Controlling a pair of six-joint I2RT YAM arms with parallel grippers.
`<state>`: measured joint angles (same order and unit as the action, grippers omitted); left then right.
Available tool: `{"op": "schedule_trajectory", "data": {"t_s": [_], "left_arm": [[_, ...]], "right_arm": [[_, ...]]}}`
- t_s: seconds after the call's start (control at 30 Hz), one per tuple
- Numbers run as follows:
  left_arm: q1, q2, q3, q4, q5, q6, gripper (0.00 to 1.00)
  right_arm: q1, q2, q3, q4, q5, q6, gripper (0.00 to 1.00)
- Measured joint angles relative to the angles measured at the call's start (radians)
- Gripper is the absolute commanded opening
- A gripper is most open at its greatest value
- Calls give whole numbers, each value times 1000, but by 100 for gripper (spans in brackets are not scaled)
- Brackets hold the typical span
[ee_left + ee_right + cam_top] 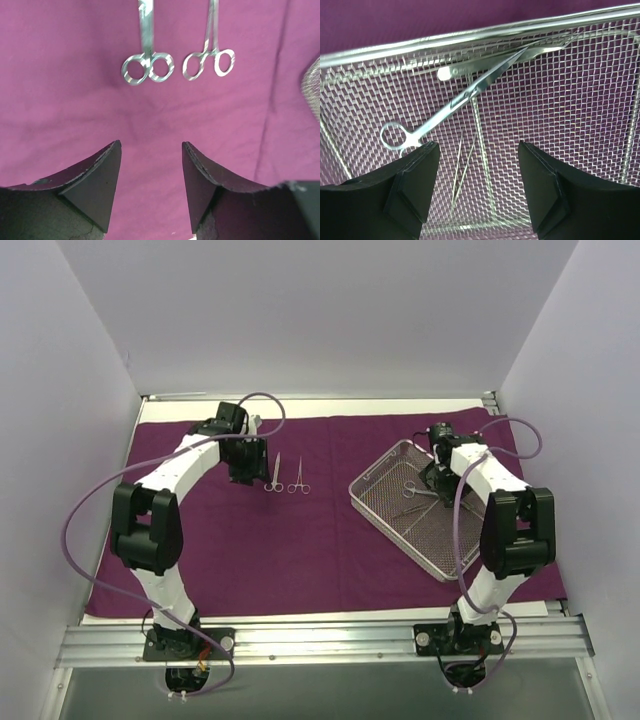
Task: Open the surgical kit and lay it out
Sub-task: Pick up the medical item from the container.
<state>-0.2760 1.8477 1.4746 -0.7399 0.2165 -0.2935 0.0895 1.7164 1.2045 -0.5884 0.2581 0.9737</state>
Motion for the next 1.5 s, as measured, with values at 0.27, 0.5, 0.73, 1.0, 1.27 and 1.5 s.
{"op": "schedule_trajectory", "data": {"t_s": [0.27,0.5,0.73,1.0,1.27,1.5], "left_arm": [[4,-95,-71,-13,-36,4,62],[4,-108,-87,-13,-36,10,62],[5,-111,-90,-15,-37,14,62],[5,-120,-89,-32,-27,27,62],[5,-128,-47,-43,118,34,65],[-21,-188,-46,76,383,-57,70]], "right_arm": [[24,80,49,8,98,121,61],[44,181,110,8,149,195,55],[61,240,120,11,188,221,43],[77,219,87,10,196,216,0],[85,159,80,9,166,113,0],[120,-164,50,15,116,-25,0]]}}
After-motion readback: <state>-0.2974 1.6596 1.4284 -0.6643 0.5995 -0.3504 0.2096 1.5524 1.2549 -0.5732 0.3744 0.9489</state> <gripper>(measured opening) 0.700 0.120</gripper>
